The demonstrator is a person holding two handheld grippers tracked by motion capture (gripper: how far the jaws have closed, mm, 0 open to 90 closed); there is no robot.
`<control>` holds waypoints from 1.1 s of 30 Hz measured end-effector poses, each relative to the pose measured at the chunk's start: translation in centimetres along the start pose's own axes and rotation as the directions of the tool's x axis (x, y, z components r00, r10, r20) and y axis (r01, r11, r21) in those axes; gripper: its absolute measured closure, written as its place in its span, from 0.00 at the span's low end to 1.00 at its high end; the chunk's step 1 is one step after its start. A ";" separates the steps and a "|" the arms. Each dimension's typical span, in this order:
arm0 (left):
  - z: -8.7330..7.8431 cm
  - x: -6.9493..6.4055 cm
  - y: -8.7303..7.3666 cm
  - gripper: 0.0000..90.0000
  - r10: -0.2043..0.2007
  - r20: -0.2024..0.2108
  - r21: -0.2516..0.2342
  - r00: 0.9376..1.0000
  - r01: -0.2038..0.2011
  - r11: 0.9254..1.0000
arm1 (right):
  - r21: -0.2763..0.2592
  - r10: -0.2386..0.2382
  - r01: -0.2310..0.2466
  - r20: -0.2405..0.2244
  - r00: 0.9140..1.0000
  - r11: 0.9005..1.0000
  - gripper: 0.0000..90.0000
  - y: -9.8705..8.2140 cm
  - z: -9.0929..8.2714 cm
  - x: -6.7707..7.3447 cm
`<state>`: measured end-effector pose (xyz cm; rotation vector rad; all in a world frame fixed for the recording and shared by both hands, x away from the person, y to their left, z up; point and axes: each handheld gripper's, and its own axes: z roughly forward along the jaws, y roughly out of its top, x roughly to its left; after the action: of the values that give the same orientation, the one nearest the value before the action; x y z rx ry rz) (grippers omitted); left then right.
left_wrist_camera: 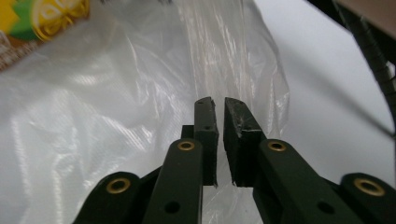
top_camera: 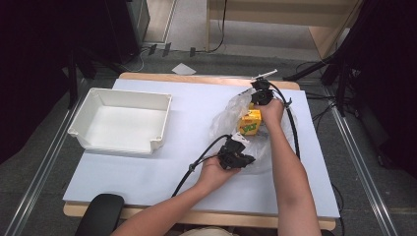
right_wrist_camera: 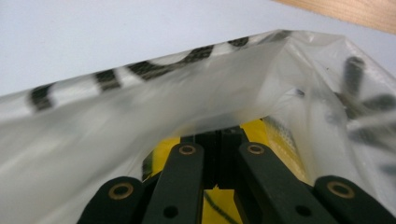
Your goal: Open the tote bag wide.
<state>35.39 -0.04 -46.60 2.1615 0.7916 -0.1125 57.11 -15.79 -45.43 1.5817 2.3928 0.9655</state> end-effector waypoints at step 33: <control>-10.5 5.0 9.4 0.93 -0.014 -0.056 -0.141 0.998 0.006 0.990 | -0.119 -0.098 0.095 -0.025 0.995 0.988 1.00 -6.7 -12.2 2.1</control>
<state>42.95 5.66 -34.95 2.0355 0.8186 0.0001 45.74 -21.09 -39.04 1.4075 2.3605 1.0970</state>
